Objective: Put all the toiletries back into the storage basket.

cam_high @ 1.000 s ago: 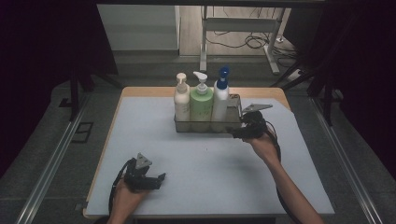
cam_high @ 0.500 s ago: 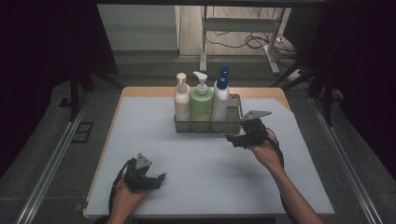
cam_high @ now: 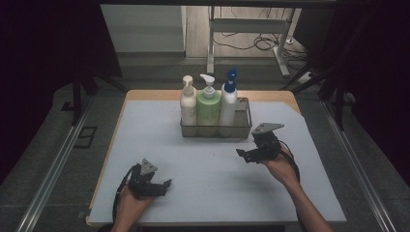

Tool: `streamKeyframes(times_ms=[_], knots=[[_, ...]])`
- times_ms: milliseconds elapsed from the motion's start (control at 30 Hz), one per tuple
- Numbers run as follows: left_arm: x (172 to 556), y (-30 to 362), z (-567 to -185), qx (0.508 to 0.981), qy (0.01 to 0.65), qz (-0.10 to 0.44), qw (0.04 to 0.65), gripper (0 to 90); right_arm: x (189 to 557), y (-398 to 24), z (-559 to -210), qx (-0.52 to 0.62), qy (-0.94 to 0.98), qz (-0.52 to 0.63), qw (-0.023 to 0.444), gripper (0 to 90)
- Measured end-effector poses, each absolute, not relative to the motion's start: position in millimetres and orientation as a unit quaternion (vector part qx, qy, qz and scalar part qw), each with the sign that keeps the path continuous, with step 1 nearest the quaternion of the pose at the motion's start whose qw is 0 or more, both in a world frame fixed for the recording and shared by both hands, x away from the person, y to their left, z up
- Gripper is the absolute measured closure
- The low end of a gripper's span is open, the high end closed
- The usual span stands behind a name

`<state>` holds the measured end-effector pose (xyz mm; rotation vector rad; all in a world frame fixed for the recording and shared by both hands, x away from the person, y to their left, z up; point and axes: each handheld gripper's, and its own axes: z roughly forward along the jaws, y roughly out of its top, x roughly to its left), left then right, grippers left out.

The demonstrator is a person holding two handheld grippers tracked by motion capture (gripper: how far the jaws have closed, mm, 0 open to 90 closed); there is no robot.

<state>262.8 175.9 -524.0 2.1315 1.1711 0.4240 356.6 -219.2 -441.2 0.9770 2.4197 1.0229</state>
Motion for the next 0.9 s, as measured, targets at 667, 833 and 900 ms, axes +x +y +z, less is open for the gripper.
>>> streamKeyframes(times_ms=[667, 833, 900], knots=[[263, 176, -524, 0.815, 0.448, 0.163, 0.33, 12.1, 322, -249, -451, 0.351, 0.847, 0.356, 0.178, 0.9], [263, 176, -524, 0.815, 0.448, 0.163, 0.33, 12.1, 314, -261, -453, 0.359, 0.841, 0.362, 0.182, 0.3], [263, 176, -524, 0.815, 0.448, 0.163, 0.33, 12.1, 311, -266, -454, 0.362, 0.84, 0.361, 0.181, 0.0]])
